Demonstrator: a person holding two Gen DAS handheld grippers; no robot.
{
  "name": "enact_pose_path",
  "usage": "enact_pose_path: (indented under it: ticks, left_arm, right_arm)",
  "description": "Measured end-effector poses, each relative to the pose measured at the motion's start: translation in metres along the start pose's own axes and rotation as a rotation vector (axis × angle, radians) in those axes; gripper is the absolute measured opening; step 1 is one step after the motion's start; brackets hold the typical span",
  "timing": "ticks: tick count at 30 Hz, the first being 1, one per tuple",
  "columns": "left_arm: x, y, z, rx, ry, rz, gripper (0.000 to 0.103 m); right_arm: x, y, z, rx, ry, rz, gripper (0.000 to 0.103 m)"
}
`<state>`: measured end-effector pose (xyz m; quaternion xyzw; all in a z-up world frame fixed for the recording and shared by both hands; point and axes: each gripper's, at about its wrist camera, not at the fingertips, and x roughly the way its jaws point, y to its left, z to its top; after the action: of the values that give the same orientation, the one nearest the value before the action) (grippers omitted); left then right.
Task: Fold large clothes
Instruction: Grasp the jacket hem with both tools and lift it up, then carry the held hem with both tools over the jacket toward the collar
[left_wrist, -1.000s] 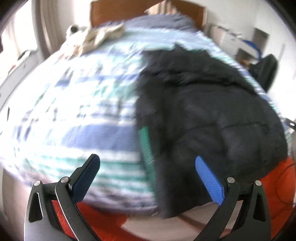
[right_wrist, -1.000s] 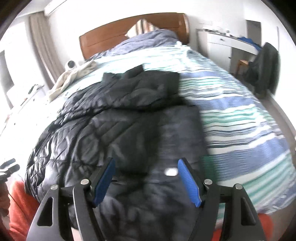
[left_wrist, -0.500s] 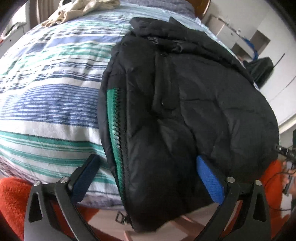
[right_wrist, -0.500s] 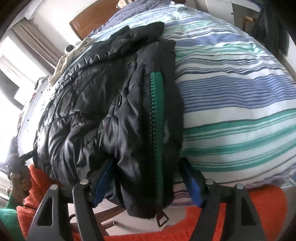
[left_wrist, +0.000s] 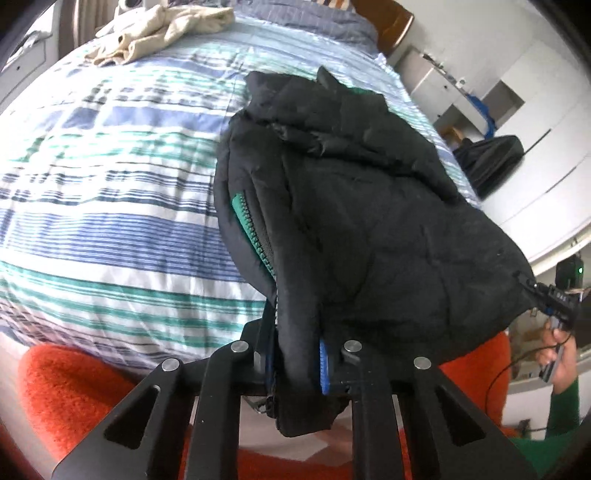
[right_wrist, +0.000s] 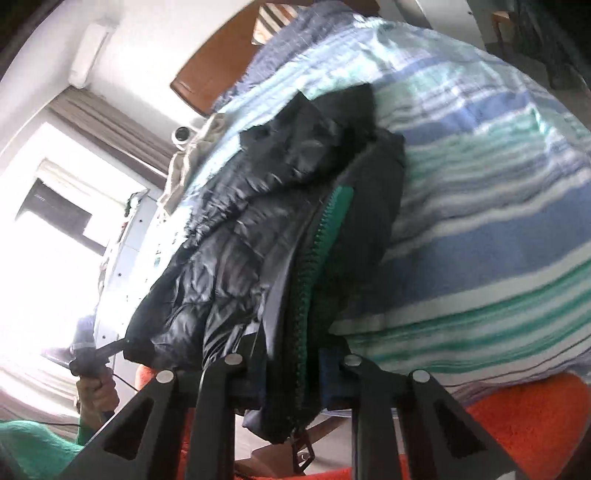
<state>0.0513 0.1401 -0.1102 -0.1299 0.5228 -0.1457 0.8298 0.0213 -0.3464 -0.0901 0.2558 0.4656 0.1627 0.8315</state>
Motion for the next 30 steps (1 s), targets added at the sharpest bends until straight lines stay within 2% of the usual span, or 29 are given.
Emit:
enact_pose_path:
  ticks: [3,7,11,13,16,19,22,25,28,30]
  left_arm:
    - [-0.011,0.004,-0.021,0.020,0.030,0.018,0.016]
    - [-0.022,0.016,-0.049,0.002,0.113,0.034,0.016]
    - [-0.054,0.030,-0.074,-0.035,0.205,-0.007,0.016]
    - [-0.077,0.034,-0.072,-0.043,0.206,-0.038,0.016]
    - [-0.106,0.035,-0.043,-0.068,0.099,-0.104,0.015]
    - [-0.113,0.032,0.003,-0.081,-0.050,-0.182,0.015]
    - [-0.098,0.035,0.053,-0.125,-0.170,-0.219,0.016]
    - [-0.060,0.042,0.102,-0.189,-0.273,-0.224,0.017]
    - [-0.007,0.042,0.141,-0.247,-0.276,-0.142,0.022]
    - [0.023,0.043,0.157,-0.232,-0.264,-0.047,0.035]
  right_arm:
    - [-0.006,0.005,-0.005,0.003,0.026,0.011,0.019]
    - [-0.022,-0.001,-0.031,0.089,0.071,0.057,0.019]
    - [-0.045,0.009,-0.068,0.173,0.126,0.088,0.018]
    - [-0.051,0.017,-0.079,0.192,0.144,0.108,0.018]
    - [-0.054,0.028,-0.073,0.218,0.119,0.179,0.018]
    - [-0.050,0.030,-0.036,0.203,0.020,0.268,0.018]
    - [-0.031,0.025,0.024,0.171,-0.110,0.300,0.018]
    - [0.006,0.015,0.077,0.160,-0.202,0.314,0.018]
    - [0.064,-0.007,0.114,0.213,-0.263,0.275,0.018]
    - [0.103,-0.026,0.123,0.276,-0.270,0.237,0.018]
